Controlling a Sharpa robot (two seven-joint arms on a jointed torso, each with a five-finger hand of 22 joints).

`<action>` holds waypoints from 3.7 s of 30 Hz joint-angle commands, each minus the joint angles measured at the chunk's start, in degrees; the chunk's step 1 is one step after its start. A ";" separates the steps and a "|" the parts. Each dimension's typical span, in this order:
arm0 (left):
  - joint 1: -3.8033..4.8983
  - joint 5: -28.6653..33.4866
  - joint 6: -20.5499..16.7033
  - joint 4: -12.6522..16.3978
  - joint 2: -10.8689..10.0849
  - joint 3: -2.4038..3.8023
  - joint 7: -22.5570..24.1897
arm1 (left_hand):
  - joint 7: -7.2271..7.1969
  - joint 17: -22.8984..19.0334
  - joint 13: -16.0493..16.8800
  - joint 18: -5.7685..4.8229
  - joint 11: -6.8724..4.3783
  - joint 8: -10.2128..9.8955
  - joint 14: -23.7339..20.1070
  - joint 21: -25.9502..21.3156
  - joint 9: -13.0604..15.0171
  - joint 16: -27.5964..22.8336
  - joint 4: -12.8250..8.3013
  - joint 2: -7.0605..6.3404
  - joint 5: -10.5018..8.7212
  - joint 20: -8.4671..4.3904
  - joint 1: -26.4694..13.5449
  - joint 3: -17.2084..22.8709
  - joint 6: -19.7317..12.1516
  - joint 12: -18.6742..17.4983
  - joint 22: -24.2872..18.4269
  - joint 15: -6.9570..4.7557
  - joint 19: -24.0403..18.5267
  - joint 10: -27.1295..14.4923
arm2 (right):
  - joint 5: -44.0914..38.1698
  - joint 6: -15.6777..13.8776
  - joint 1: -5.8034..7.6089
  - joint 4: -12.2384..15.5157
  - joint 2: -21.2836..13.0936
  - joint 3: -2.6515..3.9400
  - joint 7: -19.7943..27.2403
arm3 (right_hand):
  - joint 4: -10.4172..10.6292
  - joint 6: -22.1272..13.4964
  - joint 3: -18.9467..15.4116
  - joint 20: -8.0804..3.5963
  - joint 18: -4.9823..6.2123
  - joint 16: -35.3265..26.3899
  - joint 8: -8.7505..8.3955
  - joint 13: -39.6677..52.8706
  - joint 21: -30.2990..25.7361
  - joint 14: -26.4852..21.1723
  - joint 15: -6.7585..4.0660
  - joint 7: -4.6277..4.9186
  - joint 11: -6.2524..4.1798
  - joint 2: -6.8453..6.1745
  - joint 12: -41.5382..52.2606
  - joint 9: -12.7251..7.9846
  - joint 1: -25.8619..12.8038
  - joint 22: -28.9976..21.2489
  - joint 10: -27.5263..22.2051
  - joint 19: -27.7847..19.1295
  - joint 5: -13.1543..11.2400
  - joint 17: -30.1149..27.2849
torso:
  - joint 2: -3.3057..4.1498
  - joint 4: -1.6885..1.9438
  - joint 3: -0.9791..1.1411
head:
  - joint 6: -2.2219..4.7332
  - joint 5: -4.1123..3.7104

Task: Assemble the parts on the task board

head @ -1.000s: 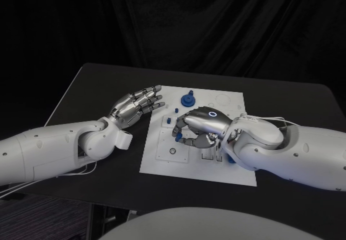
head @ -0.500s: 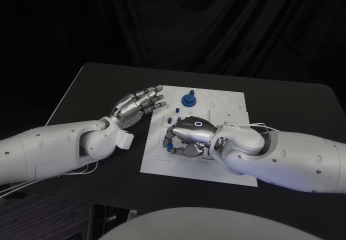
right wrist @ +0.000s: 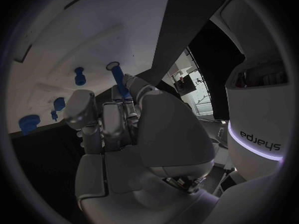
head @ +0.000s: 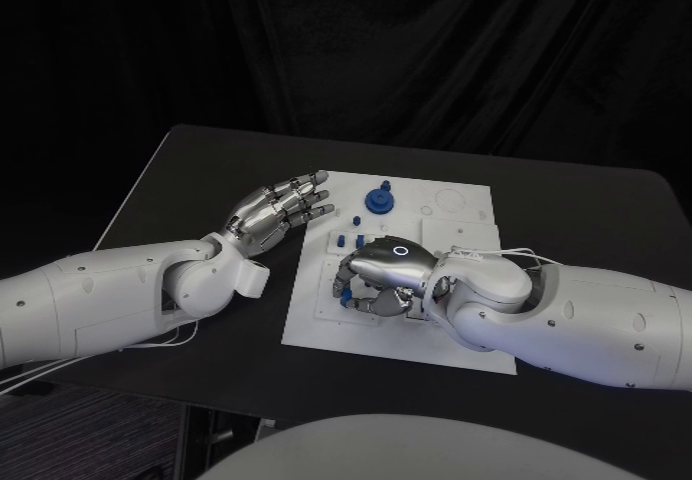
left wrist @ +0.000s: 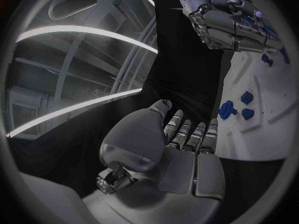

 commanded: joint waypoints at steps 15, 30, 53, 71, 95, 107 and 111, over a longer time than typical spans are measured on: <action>-0.28 0.07 0.96 -0.24 0.21 0.05 2.27 | 0.15 0.08 0.06 -1.09 -0.19 0.26 0.10 0.19 0.05 0.42 0.06 0.02 -0.25 0.06 -0.49 0.60 0.34 0.25 0.00 0.32 0.32 0.09 | -0.60 1.42 -0.19 0.04 -0.76 0.03 -1.70 | -0.32 0.10 0.04 -0.33 -0.74 -0.50 -0.19 0.05 -0.51 -0.33 -0.09 -0.11 -1.56 0.31 -0.31 0.23 0.44 7.21 1.98 -0.35 0.04 -0.28 | -0.03 -0.06 0.02 | 0.01 0.21; -0.44 0.36 1.11 -0.57 0.48 0.05 2.13 | 0.20 0.05 0.04 -1.10 -0.23 0.27 -0.04 0.19 0.04 0.31 0.12 0.03 -0.27 0.05 -0.57 0.73 0.30 0.19 0.00 0.26 0.34 0.02 | -0.60 1.81 -1.02 -1.13 0.07 0.02 -2.25 | -0.33 -0.74 -0.01 -0.25 -0.66 -0.83 -0.82 0.04 -1.16 -0.63 0.08 0.13 -1.32 0.19 -0.95 0.38 0.28 7.04 1.71 -0.71 0.10 -0.74 | -0.06 0.01 0.04 | 0.01 0.16; -0.70 3.12 1.45 -0.61 0.48 0.05 1.96 | 0.28 0.03 0.05 -1.10 -0.31 0.36 -0.13 0.17 0.08 0.27 0.17 0.00 -0.23 0.03 -0.65 0.96 0.65 0.25 -0.05 0.17 0.31 0.02 | -0.60 1.15 -1.77 -0.88 -0.82 0.04 -2.57 | 2.37 -16.39 -4.58 3.45 0.70 -3.04 -10.20 -0.03 -10.18 -5.62 4.22 -0.46 3.33 -2.61 -5.32 -3.45 -4.02 4.78 -16.56 -5.71 -5.17 -6.01 | -0.08 -0.08 0.00 | 0.01 0.27; -0.74 2.25 -0.55 -0.37 -0.25 0.05 3.41 | -0.19 -0.05 0.07 -0.74 -0.31 0.33 -0.74 -0.59 -0.05 -0.06 0.13 -0.99 -0.24 -0.16 -0.98 1.89 0.10 0.41 -1.32 -0.47 -1.04 0.08 | 10.28 -9.43 6.86 10.71 -15.42 0.08 -0.11 | 7.29 -23.58 -11.08 4.59 1.13 -2.27 -10.08 1.90 -12.19 -7.46 5.09 -0.15 4.11 -2.07 1.75 -7.04 -1.14 4.61 -23.18 -6.62 -6.86 -7.13 | -0.15 -0.04 0.06 | 0.01 -0.36; -0.74 -5.12 -7.51 1.35 -2.24 0.04 11.85 | -11.14 -1.38 -0.08 2.65 0.24 -2.55 -5.18 -3.47 -1.79 -4.99 12.22 -1.42 -6.65 -6.28 -4.04 -9.73 -15.16 -0.21 -7.72 -9.17 -6.47 0.17 | 24.48 -4.39 6.89 13.18 -30.11 -0.04 -15.65 | 13.24 -5.66 -8.94 0.31 1.72 -6.17 -1.86 11.31 -16.51 -6.52 0.28 0.24 -1.70 0.56 22.38 -4.59 -6.16 3.02 -5.52 -5.69 2.70 -12.54 | -0.02 0.08 -0.08 | 0.01 -5.16; -0.74 -7.62 -8.00 1.87 -2.91 0.03 13.25 | -11.33 -1.42 -0.54 2.55 -3.43 -2.44 -5.25 -3.54 -1.68 -5.08 12.21 -0.08 -9.28 -6.53 -2.84 -14.87 -13.52 -3.87 -8.25 -9.48 -6.75 -2.01 | 26.11 0.91 4.67 14.63 -32.40 -0.06 -28.51 | 16.28 -5.87 -13.98 -3.58 -1.44 1.93 16.58 78.21 0.11 4.69 -3.61 -4.07 -5.88 1.17 53.67 7.42 -15.07 7.74 33.36 4.10 1.33 8.24 | 0.00 -0.15 0.16 | 0.01 -7.56; -0.74 -7.82 -7.35 1.75 -2.89 0.03 12.83 | -10.18 -1.42 -0.49 2.56 -2.11 -2.36 -5.25 -3.50 -1.62 -5.08 11.96 0.36 -7.89 -5.63 -1.48 -15.21 -13.04 -3.73 -8.19 -8.54 -6.71 -1.88 | 26.02 3.14 3.61 15.17 -32.52 -0.07 -30.99 | 16.93 -6.63 -15.41 -4.70 -2.69 5.25 22.05 83.99 7.32 7.05 -4.78 -5.25 -7.00 1.95 54.13 12.05 -19.65 9.81 37.97 6.41 0.25 16.54 | -0.04 0.24 0.17 | 0.01 -8.33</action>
